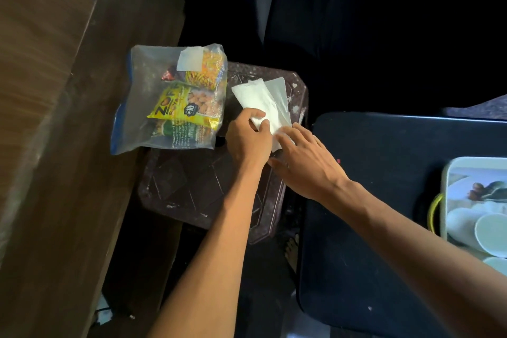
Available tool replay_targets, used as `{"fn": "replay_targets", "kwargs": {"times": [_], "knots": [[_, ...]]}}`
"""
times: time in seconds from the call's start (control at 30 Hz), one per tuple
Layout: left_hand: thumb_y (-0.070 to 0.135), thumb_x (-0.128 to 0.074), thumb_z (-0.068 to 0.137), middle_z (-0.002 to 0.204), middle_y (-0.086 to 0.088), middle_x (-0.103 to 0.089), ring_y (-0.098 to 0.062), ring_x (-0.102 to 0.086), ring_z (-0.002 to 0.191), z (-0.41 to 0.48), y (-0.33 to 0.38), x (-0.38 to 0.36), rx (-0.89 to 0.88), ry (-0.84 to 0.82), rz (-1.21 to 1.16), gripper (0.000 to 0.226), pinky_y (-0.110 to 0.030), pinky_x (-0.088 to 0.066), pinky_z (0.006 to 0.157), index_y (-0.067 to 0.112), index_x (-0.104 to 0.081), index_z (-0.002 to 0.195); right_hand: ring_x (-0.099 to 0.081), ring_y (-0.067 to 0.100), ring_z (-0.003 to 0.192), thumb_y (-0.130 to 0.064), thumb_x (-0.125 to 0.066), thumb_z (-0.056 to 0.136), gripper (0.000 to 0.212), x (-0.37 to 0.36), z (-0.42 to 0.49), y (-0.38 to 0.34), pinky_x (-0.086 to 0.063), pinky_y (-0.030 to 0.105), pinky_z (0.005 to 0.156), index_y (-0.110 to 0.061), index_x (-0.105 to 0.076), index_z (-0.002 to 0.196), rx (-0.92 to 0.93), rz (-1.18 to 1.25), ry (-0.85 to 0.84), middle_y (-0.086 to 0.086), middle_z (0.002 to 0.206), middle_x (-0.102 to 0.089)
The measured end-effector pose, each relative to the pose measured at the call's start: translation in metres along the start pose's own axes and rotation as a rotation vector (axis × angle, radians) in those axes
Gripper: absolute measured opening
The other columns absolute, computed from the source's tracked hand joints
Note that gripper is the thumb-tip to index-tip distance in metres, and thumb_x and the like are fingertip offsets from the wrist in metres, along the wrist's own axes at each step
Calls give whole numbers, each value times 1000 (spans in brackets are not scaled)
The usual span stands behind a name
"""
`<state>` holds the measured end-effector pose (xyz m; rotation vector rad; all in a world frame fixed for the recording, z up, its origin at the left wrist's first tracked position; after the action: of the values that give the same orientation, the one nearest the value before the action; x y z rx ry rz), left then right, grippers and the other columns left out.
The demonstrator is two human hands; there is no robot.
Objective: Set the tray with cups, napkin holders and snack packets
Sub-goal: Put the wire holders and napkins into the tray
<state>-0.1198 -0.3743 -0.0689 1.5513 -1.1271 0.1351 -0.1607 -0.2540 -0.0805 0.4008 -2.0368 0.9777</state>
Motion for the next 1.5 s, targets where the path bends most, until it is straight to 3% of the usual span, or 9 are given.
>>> {"fn": "replay_targets", "kwargs": {"times": [0.17,0.27,0.4,0.53,0.8,0.93,1.07,1.2,1.5], "knots": [[-3,-63,88,107,-6,-73,-23,-64,89,-10,1,-8,0,-34,-71,31,-30,-53,76,18,-71,109,-36,19,140,-38,-53,100,51,22,-21,25,-33,22,109,-12,-48,142,-101,351,174,5,149,-44],[-4,-65,90,100,-7,-76,-17,-70,84,-31,-4,-18,114,-143,-343,33,-29,-53,66,22,-68,110,-50,14,128,-44,-57,96,54,32,-45,59,-45,31,105,-17,-48,142,-323,692,344,1,141,-51],[-3,-70,89,96,3,-77,-11,-75,83,-72,-1,-33,141,-250,-525,30,-27,-60,68,21,-64,106,-67,8,106,-63,-60,88,56,14,-74,82,-56,36,94,-26,-56,130,-507,1185,219,-9,119,-68],[1,-76,85,77,11,-68,-6,-70,72,-106,-1,-47,86,-303,-496,29,-22,-57,68,17,-52,93,-72,6,87,-48,-66,91,28,25,-99,97,-57,28,76,-27,-65,110,-472,1087,278,-9,100,-75],[9,-77,86,96,-5,-80,-15,-76,87,-125,14,-69,76,-300,-487,48,-37,-63,82,35,-51,117,-71,15,82,-24,-63,96,9,40,-149,138,-54,27,69,-25,-68,103,-388,991,193,-5,91,-74],[8,-81,83,89,-8,-79,-21,-77,80,-140,35,-89,2,-379,-404,47,-34,-65,73,29,-61,120,-69,19,83,-18,-59,98,10,46,-174,162,-51,27,71,-24,-67,100,-393,970,183,-2,89,-73],[13,-81,83,88,-5,-78,-22,-77,82,-162,51,-111,-50,-457,-294,32,-30,-64,68,23,-68,110,-59,-2,67,-14,-55,98,21,55,-200,187,-41,6,59,-30,-69,93,-378,911,200,-18,74,-66],[31,-77,88,90,5,-77,-18,-74,87,-184,67,-136,-177,-543,-87,11,-49,-63,79,29,-72,98,-54,-5,59,-15,-57,97,25,64,-227,208,-39,5,56,-34,-72,91,-380,837,212,-22,66,-63],[32,-73,91,82,5,-77,-16,-73,80,-234,99,-188,-308,-599,36,8,-45,-60,80,24,-74,90,-70,6,82,-26,-67,93,21,86,-298,272,-55,23,67,-25,-71,114,-468,807,376,-14,96,-73]]}}
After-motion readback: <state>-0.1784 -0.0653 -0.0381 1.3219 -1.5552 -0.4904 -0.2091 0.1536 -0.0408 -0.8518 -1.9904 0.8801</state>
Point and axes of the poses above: each hand's wrist, its own z-axis towards the middle knuckle, its own x-axis out of the back of the hand, y = z × x, the point moved 9 cm from there along z, towards the middle knuckle
